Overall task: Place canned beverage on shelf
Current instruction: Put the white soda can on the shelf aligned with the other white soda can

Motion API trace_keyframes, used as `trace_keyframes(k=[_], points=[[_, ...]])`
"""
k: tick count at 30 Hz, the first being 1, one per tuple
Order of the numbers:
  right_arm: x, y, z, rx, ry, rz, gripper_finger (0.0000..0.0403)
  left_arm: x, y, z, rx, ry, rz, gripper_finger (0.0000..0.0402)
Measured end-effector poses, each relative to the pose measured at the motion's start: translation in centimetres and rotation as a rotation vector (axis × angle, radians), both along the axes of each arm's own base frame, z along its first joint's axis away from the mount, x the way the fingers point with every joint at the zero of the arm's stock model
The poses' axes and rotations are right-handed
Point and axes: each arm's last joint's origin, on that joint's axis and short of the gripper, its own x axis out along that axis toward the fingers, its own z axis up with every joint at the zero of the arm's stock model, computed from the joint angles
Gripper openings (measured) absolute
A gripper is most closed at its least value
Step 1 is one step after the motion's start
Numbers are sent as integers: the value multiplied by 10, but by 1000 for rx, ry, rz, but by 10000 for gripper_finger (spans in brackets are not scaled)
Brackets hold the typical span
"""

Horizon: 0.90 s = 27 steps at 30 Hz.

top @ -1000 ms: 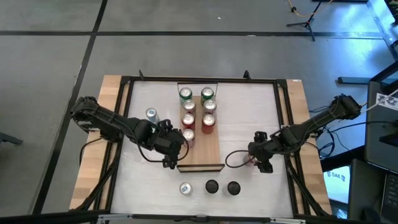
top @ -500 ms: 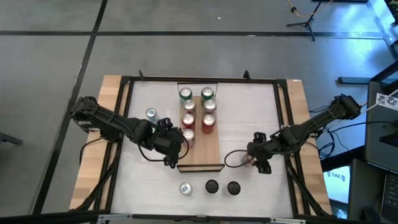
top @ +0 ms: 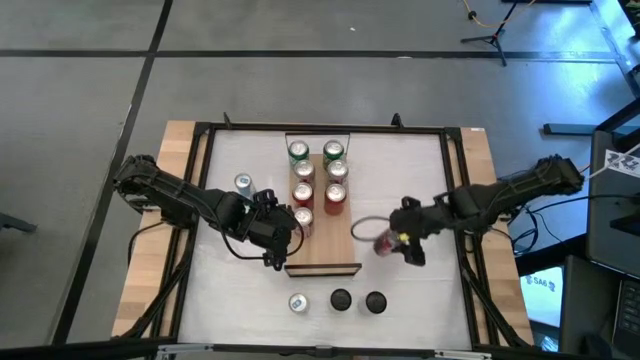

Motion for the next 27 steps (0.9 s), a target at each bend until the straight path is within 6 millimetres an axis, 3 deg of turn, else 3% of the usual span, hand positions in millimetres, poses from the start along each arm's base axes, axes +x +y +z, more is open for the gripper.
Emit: trace_keyframes(k=[7,12,19,27], points=[[17,-30,29,2,-143,-104,299,1,0,1,-3,-14,1,352],[31,-42,38,4,-247,-109,298,1,0,1,-3,-14,0,352],[58,-48,31,2,-249,-99,302,1,0,1,-2,-14,1,352],[81,-46,4,-31,-148,-92,303,1,0,1,-2,-14,1,352]])
